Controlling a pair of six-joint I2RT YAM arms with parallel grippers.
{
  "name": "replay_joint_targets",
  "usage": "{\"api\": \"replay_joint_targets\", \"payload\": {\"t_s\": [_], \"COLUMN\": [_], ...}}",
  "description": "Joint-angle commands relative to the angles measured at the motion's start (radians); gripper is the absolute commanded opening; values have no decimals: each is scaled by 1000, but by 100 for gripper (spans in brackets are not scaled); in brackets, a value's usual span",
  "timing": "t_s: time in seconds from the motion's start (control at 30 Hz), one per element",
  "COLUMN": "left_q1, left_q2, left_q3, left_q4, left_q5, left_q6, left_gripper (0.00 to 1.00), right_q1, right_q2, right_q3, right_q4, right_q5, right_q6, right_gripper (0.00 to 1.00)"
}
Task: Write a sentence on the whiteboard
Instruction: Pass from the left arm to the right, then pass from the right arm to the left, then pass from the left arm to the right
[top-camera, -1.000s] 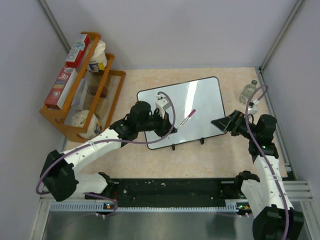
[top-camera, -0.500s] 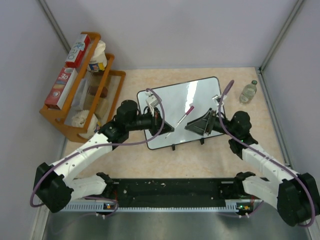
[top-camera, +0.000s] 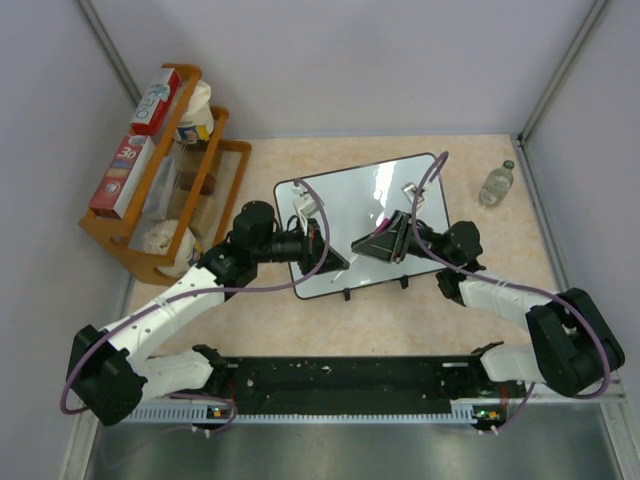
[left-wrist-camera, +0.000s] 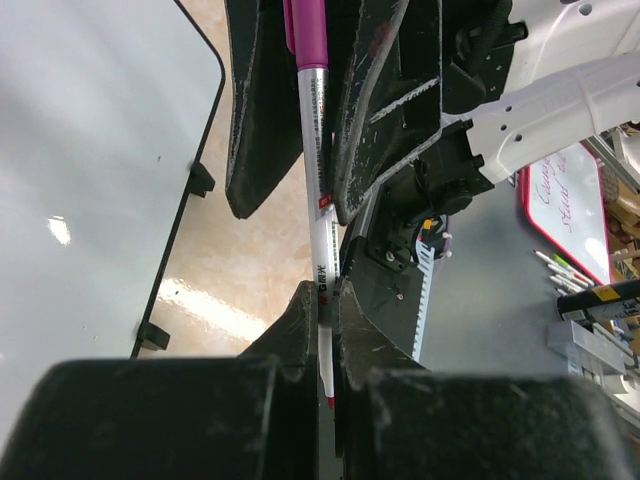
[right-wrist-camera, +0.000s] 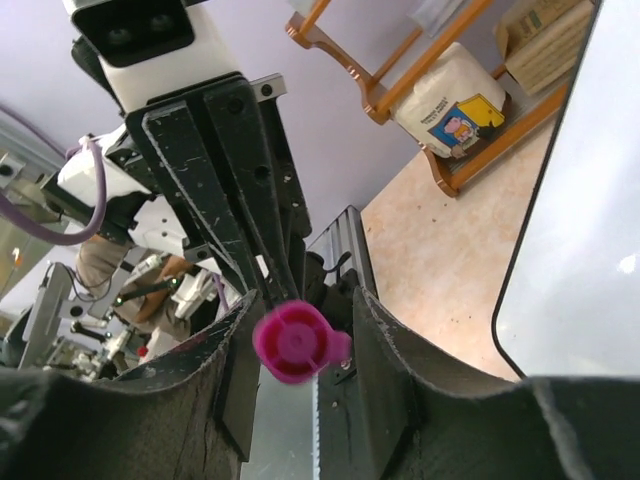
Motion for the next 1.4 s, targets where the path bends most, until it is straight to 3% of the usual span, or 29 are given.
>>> {"api": "replay_joint_targets", "payload": {"t_s": [0.0, 0.1, 0.13, 0.17, 0.23, 0.27, 0.3, 0.4, 0.57, 0.63, 0.7, 0.73, 0.83, 0.9, 0.93, 0.97, 1.0, 1.03, 1.1, 1.27, 1.37], "left_q1": [-2, -1, -2, -3, -2, -3, -3, -1, -15, -30, -38, -39, -39, -39, -39, -39, -39, -39, -39, -39, -39], "left_q2": [-3, -2, -2, -2, -3, -3, -5, 9, 69, 81, 87, 87, 81, 67, 61, 56, 47, 44, 35, 27, 27], "left_q3": [-5, -4, -2, -2, -2, -4, -11, -30, -39, -47, -51, -53, -54, -54, -54, -54, -51, -47, -36, -5, 7], "left_q4": [60, 57, 54, 54, 47, 45, 57, 93, 168, 194, 228, 240, 241, 228, 223, 217, 197, 180, 139, 54, 36], "left_q5": [28, 27, 25, 22, 8, -1, -1, 31, 68, 65, 64, 67, 50, 44, 42, 39, 37, 36, 39, 77, 126], "left_q6": [-1, 2, 4, 5, 13, 13, 14, 10, -5, -13, -27, -32, -29, -21, -18, -15, -6, 2, 21, 60, 70], "left_gripper": [0, 0, 0, 0, 3, 10, 31, 52, 54, 51, 41, 25, 0, 0, 0, 0, 0, 0, 0, 0, 0], "right_q1": [44, 60, 62, 62, 61, 62, 61, 62, 62, 62, 62, 62, 62, 62, 62, 62, 62, 62, 62, 61, 59], "right_q2": [-43, -70, -83, -91, -114, -137, -149, -191, -212, -218, -220, -221, -231, -240, -246, -263, -272, -284, -326, -433, -458], "right_q3": [62, 82, 84, 82, 82, 78, 73, 62, 41, 35, 33, 33, 35, 36, 39, 39, 39, 44, 51, 102, 127], "right_q4": [0, -131, -167, -184, -238, -276, -292, -333, -333, -327, -336, -336, -368, -399, -419, -453, -471, -502, -586, -802, -840], "right_q5": [1, -1, 2, 11, 33, 62, 77, 120, 149, 157, 163, 162, 160, 166, 171, 175, 180, 189, 217, 272, 235], "right_q6": [-72, -147, -160, -175, -204, -219, -227, -246, -244, -239, -239, -241, -253, -275, -287, -311, -324, -339, -390, -520, -560], "right_gripper": [37, 16, 3, 0, 0, 0, 0, 0, 0, 0, 0, 0, 0, 0, 2, 11, 39, 61, 97, 99, 99]}}
